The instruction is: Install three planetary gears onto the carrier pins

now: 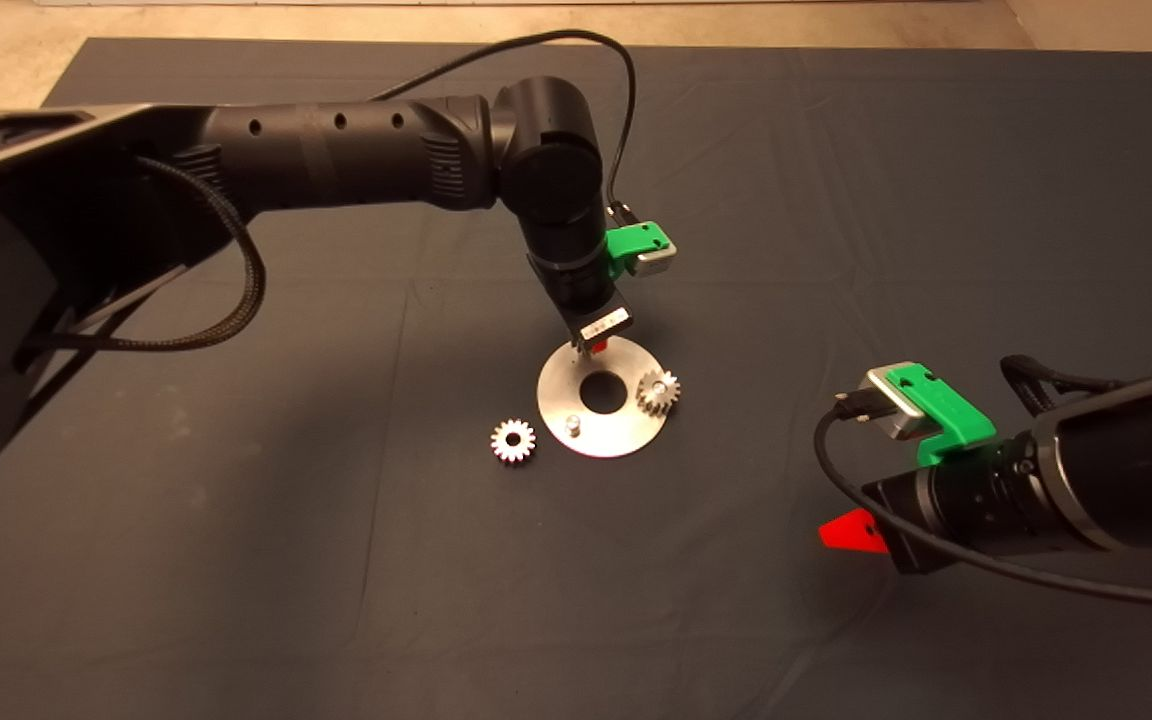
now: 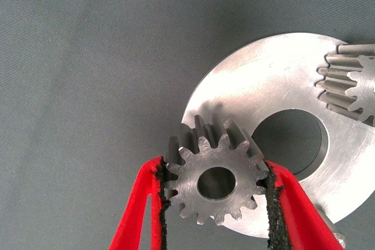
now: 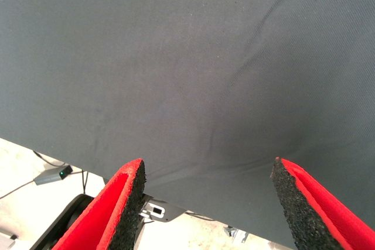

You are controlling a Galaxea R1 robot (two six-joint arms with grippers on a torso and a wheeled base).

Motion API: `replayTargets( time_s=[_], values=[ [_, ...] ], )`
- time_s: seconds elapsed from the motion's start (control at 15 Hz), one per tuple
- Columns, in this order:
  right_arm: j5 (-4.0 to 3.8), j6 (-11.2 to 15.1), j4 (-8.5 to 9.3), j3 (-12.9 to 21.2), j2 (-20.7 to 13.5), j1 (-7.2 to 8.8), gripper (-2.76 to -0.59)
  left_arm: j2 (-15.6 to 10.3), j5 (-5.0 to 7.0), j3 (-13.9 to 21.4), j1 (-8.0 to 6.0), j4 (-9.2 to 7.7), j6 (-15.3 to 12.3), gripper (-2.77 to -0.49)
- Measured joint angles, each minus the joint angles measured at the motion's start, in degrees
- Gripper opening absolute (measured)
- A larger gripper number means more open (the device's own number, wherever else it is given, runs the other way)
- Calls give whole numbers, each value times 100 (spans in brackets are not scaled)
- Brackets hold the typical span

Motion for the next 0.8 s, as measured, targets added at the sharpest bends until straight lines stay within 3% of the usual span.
replayTargets(
  time_s=[0.8],
  values=[
    [1, 0, 2, 0, 0, 0, -175, 9, -28, -39, 1, -17, 149, -249]
  ],
)
